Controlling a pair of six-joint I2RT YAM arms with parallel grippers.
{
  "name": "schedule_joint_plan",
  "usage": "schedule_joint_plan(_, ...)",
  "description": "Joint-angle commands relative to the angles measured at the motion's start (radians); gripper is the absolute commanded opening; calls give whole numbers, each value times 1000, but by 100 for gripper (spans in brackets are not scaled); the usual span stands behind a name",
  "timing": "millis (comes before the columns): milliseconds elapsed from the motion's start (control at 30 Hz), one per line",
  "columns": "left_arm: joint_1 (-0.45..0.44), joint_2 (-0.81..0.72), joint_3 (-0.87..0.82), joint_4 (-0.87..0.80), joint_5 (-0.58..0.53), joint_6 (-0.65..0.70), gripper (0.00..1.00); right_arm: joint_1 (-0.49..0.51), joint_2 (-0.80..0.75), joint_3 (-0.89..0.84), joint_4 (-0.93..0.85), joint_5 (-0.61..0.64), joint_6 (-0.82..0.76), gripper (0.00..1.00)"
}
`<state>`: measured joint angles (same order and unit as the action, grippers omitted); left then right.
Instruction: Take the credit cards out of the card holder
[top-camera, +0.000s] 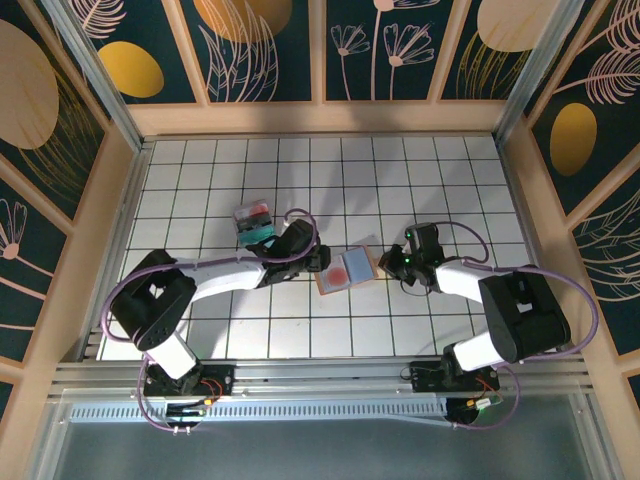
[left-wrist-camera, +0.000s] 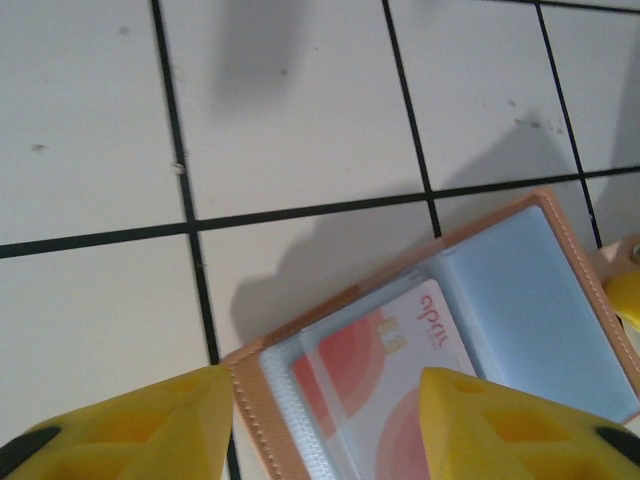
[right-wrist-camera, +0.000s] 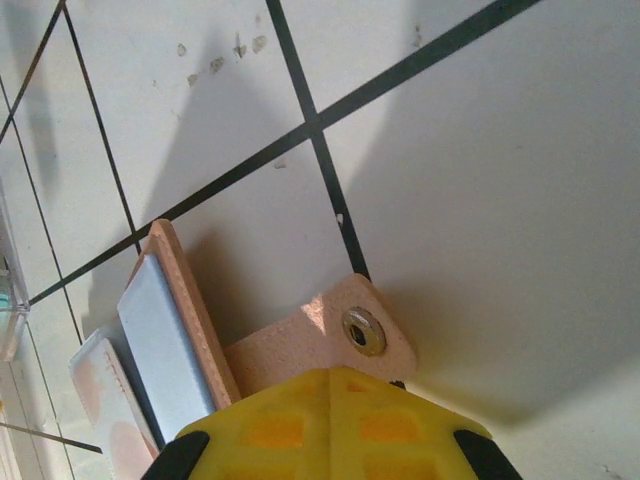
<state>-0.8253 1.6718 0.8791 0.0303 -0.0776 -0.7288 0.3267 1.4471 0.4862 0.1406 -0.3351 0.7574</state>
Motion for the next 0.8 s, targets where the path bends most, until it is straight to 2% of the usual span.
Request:
schedule_joint_plan(0, -8, 36, 13, 41, 58, -16, 48, -6, -27, 11, 0, -6, -2, 4)
schedule_joint_plan(200, -8, 97, 6, 42, 37, -10, 32, 0, -143, 12, -92, 36, -4, 5)
schedule_joint_plan(333, -7, 130, 15, 55, 39, 22, 32, 8, -247, 37, -186, 80, -33, 5)
schedule_joint_plan(533, -7, 169, 43, 132, 85, 119, 34, 39, -340, 43, -237, 115, -26, 7)
schedule_joint_plan(633, -8, 187, 72, 148, 105, 154, 34, 74, -344, 52, -241, 133, -29, 10)
schedule_joint_plan(767, -8, 166, 78, 127, 77, 132, 35, 129, -301, 86, -266, 182, -26, 12)
